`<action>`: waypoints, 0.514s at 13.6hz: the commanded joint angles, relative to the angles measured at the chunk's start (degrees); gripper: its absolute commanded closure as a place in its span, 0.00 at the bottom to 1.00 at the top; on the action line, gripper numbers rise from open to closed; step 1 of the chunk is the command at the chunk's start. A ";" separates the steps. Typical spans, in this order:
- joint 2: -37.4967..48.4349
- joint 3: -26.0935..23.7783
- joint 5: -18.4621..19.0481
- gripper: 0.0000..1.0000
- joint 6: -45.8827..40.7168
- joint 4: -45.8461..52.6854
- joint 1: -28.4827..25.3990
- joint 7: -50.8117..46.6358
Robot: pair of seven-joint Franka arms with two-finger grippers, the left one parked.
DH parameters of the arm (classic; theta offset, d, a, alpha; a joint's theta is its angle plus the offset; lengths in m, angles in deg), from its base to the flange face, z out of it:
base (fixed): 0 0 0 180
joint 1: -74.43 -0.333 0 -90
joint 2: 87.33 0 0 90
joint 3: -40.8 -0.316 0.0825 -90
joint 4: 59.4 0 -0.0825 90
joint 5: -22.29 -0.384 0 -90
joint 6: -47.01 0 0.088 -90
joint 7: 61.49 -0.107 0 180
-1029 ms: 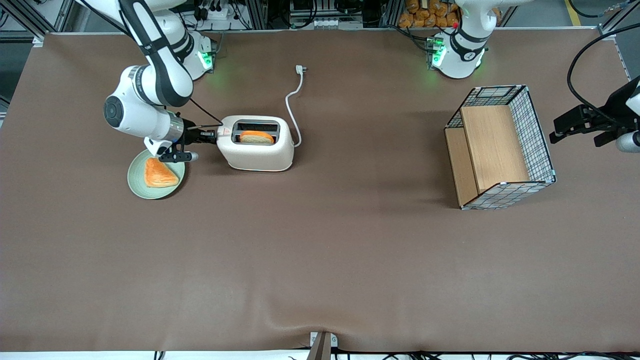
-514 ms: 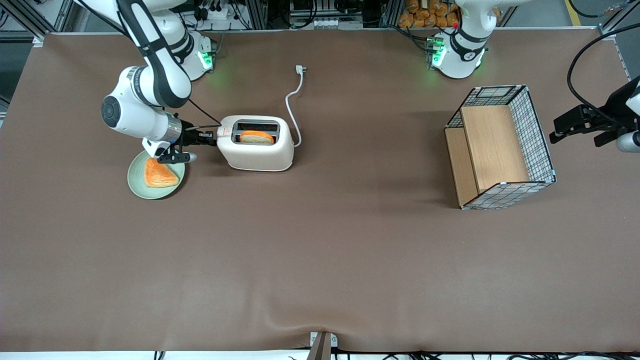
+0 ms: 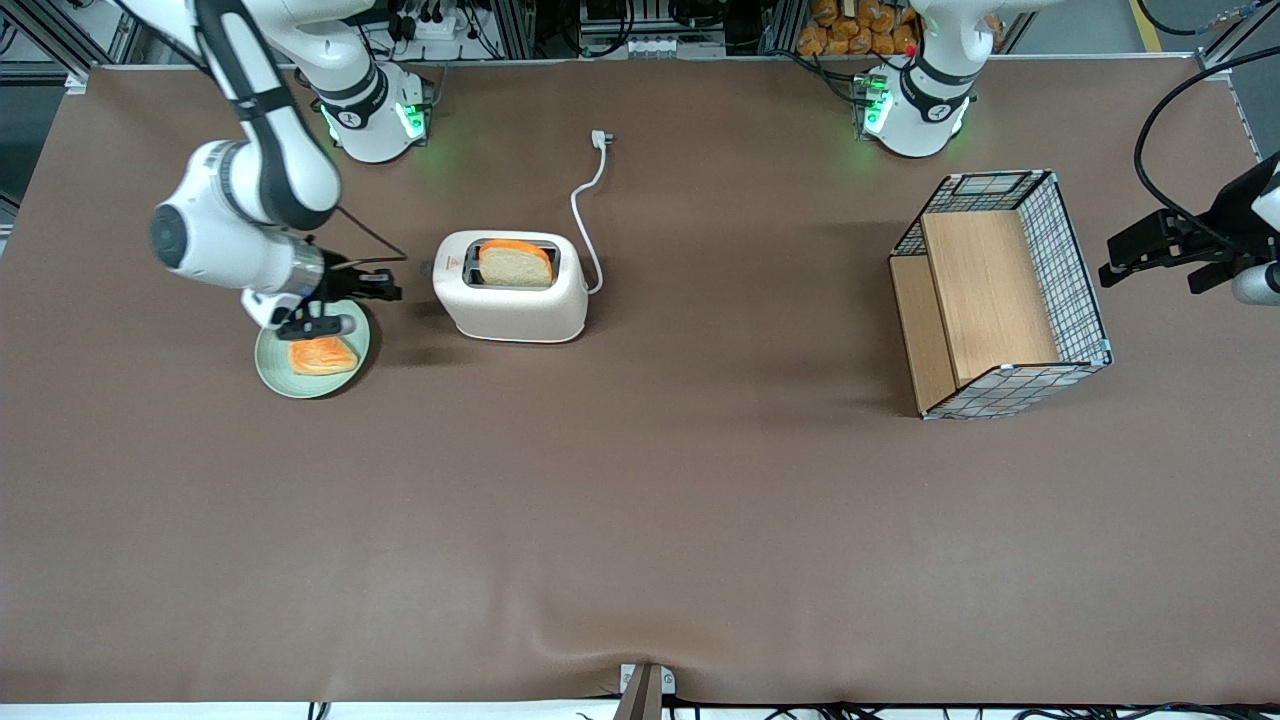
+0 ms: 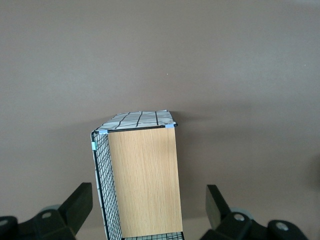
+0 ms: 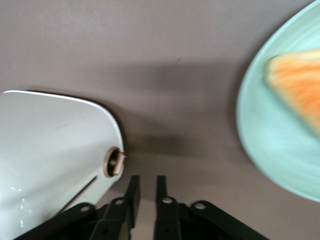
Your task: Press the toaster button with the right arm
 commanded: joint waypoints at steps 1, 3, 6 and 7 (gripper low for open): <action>-0.98 3.26 2.98 0.00 -6.02 5.51 0.92 2.11; -1.24 4.33 7.26 0.00 -9.97 10.08 1.45 1.94; -1.68 4.07 12.99 0.00 -21.55 22.18 4.86 -0.61; -1.77 3.81 13.79 0.00 -24.81 26.93 7.32 -0.70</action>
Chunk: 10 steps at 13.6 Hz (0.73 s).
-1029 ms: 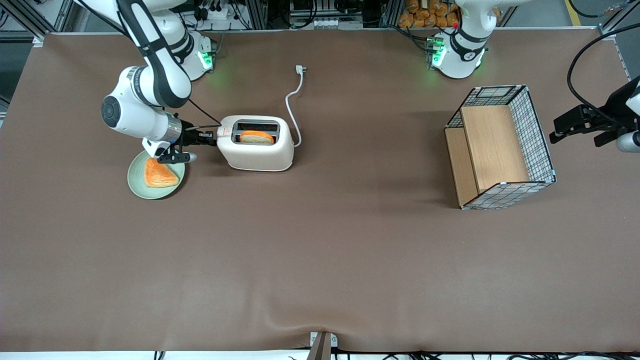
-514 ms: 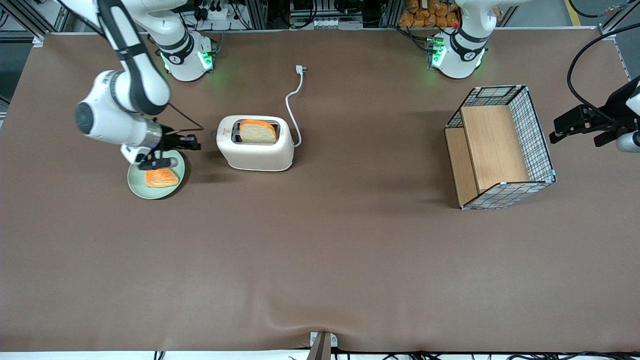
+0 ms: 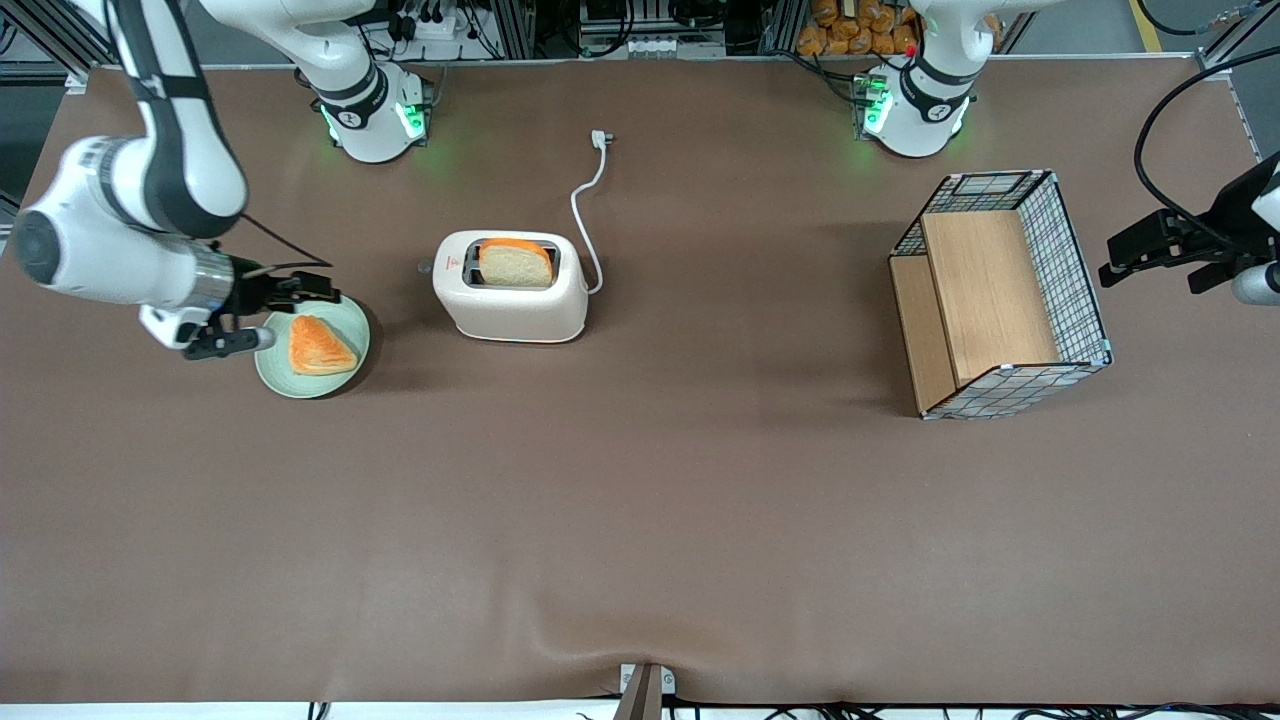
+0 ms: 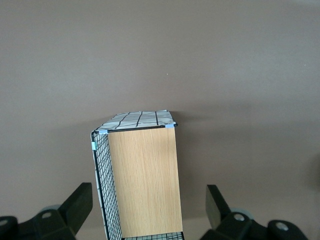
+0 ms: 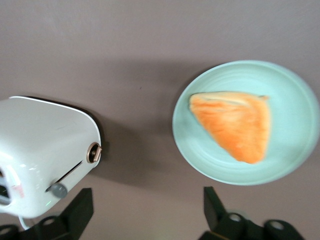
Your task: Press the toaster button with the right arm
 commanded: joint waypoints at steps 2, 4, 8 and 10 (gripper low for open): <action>-2.66 -0.76 2.90 0.00 -13.20 19.46 5.56 -1.26; -5.64 -0.76 2.99 0.00 -18.83 29.31 6.61 -1.26; -9.17 -1.11 3.68 0.00 -27.38 42.87 8.12 -1.26; -9.00 -1.46 4.30 0.00 -29.83 47.00 8.12 -1.00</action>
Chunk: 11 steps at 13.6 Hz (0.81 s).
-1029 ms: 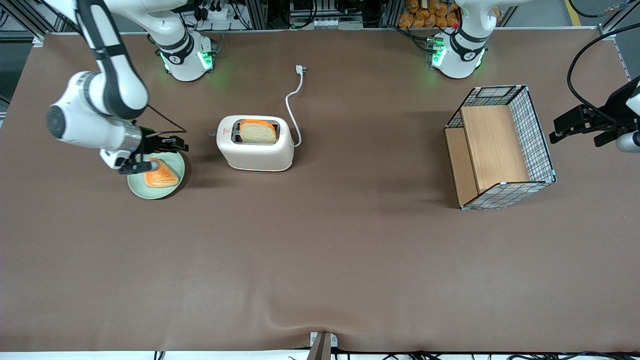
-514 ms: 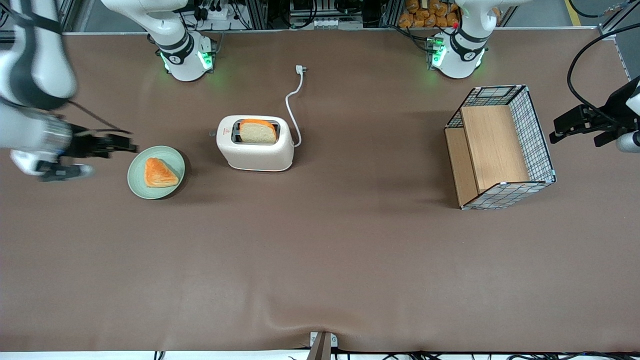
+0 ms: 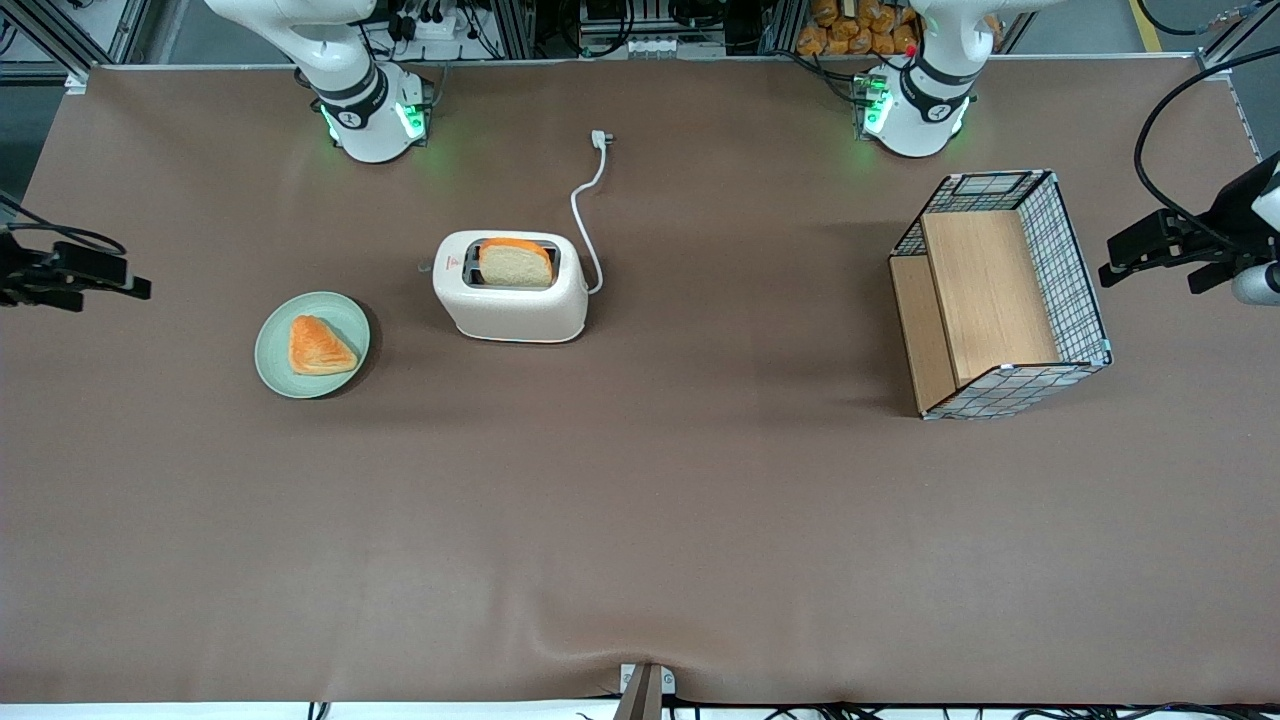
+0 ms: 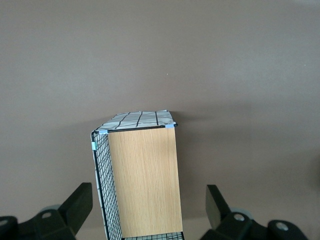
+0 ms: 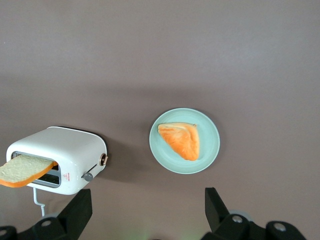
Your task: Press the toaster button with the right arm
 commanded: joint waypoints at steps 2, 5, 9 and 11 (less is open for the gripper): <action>-1.09 -1.94 1.72 0.00 -4.37 8.07 0.47 -2.13; 3.30 -2.03 1.98 0.00 -5.07 6.50 0.47 -11.79; 9.97 -4.48 6.26 0.00 -3.15 -0.07 0.74 -12.51; 13.50 -5.29 6.73 0.00 0.62 -6.31 1.00 -13.12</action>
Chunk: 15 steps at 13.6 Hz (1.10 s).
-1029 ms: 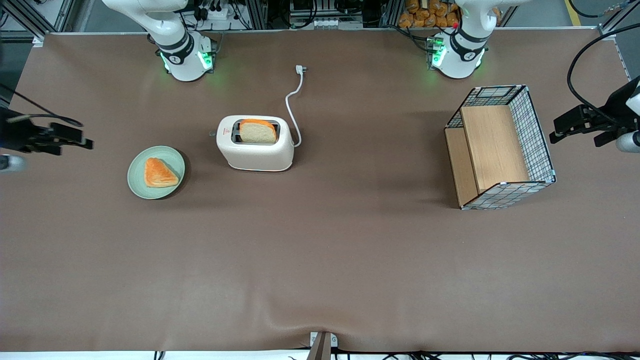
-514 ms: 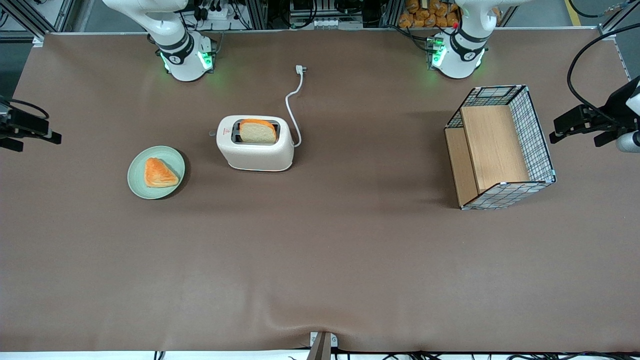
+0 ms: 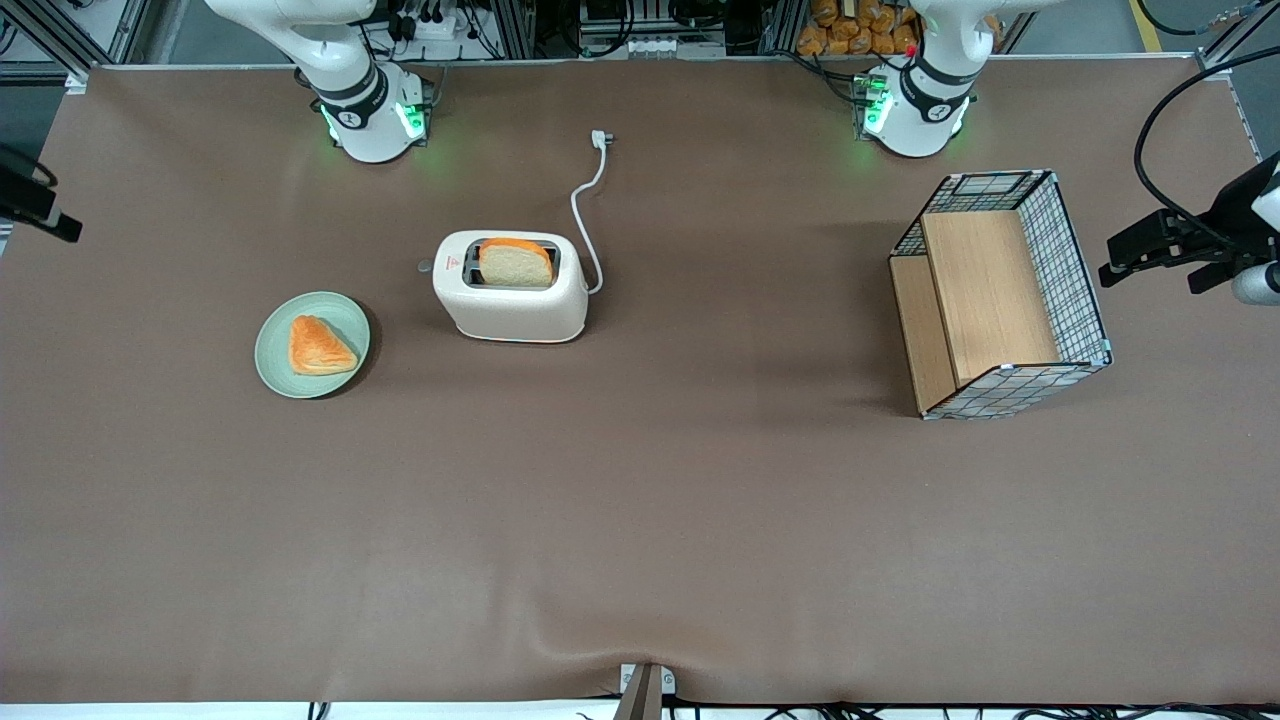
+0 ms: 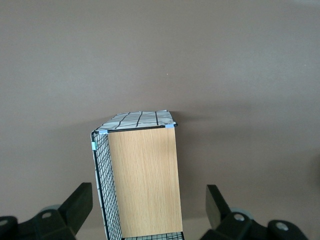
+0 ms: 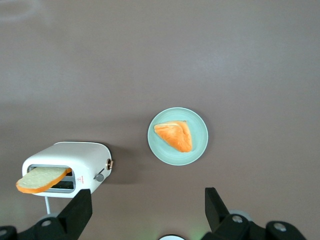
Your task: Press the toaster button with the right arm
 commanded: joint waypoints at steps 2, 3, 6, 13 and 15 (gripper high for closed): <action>5.83 -2.26 1.92 0.00 4.53 -9.11 0.90 -1.40; 5.31 -2.96 2.35 0.00 4.61 -8.59 0.90 -1.22; 1.97 -3.67 3.50 0.00 3.21 -2.10 0.99 -0.69; 1.61 -3.75 3.76 0.00 3.21 -1.73 0.72 -0.78; 1.61 -3.75 3.76 0.00 3.21 -1.91 0.64 -0.61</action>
